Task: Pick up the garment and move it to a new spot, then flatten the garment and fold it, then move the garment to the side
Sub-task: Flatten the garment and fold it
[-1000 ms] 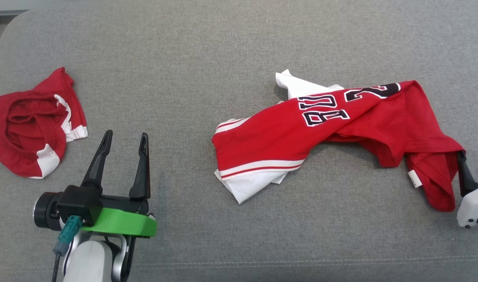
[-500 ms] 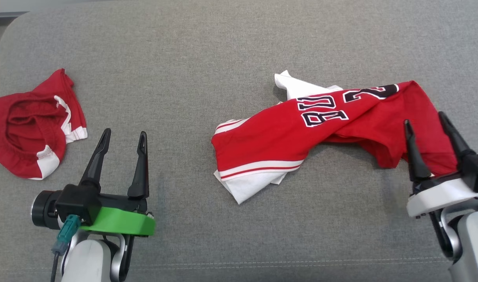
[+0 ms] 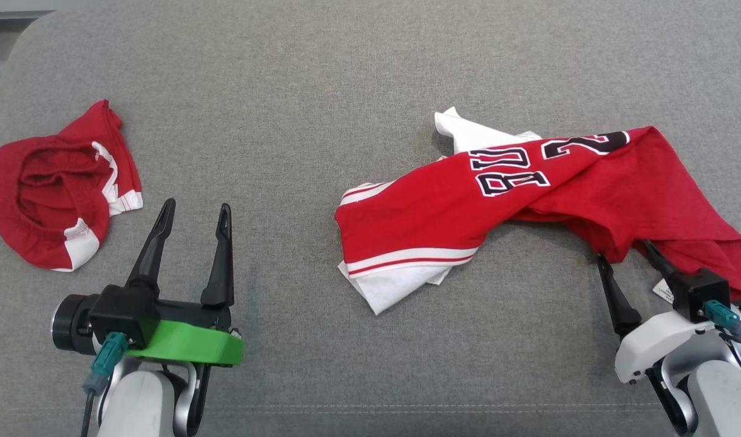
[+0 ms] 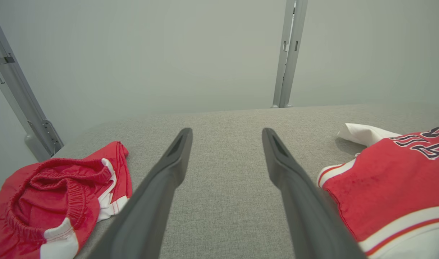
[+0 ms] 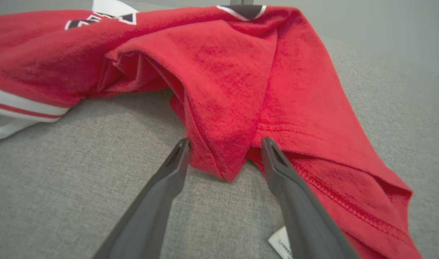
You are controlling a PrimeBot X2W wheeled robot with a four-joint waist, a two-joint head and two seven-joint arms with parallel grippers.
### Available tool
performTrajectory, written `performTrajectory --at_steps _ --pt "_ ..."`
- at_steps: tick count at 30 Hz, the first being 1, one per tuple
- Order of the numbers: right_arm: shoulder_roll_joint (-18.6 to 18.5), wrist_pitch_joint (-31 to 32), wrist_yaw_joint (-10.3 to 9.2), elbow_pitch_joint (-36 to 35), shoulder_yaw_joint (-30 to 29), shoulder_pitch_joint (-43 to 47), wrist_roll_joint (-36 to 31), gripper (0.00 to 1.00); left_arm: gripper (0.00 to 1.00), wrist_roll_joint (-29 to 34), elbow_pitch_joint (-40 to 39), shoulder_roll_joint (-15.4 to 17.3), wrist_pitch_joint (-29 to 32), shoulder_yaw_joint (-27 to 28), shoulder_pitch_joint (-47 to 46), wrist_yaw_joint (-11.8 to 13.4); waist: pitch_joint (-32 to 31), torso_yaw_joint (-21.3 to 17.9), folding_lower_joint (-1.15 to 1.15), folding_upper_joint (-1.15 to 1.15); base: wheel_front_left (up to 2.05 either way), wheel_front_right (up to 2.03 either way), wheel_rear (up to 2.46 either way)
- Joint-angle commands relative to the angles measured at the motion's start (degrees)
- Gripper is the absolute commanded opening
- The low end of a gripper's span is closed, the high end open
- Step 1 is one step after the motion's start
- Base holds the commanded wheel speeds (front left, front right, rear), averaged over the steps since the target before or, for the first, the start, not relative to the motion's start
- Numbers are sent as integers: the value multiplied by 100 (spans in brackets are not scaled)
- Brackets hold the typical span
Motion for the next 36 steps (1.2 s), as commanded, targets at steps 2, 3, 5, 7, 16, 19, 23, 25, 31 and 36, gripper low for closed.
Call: performTrajectory --at_steps 2,3,5,7,16,19,23,25,31,36 --pt "-26 -78 -8 226 58 -171 35 100 100 -10 5 -11 -17 21 -107 -23 29 6 0 0 0 0 0" --pt "-7 -92 -8 333 79 -214 43 100 100 -9 9 -14 -17 24 -113 -24 36 5 0 0 0 0 0" --pt "5 -142 -8 530 118 -342 60 91 100 -7 18 -20 -17 30 -121 -26 48 -2 0 0 0 0 0" --pt "21 -188 -8 706 169 -465 87 0 100 -6 27 -24 -17 20 -126 -29 49 3 0 0 0 0 0" --pt "-193 66 -8 151 498 -390 408 0 100 -4 29 -39 -17 32 -50 -28 -24 -2 0 0 0 0 0" --pt "-412 580 -8 -555 678 -265 661 0 100 23 14 -36 -17 65 26 -22 -46 -79 0 0 0 0 0" --pt "-755 1602 -8 -1705 744 -41 1219 0 100 60 0 -28 -17 90 28 -22 -69 -167 0 0 0 0 0" --pt "-939 2123 -8 -2264 658 13 1475 0 100 70 -8 -29 -17 94 18 -23 -71 -197 0 0 0 0 0" --pt "-1260 3038 -9 -3235 192 -174 1916 0 100 68 -1 -29 -17 71 -19 -27 -65 -219 0 0 0 0 0" --pt "-1639 3285 -9 -3160 -205 -701 1765 0 100 51 7 -37 -17 -6 -117 -34 -18 -112 0 0 0 0 0"
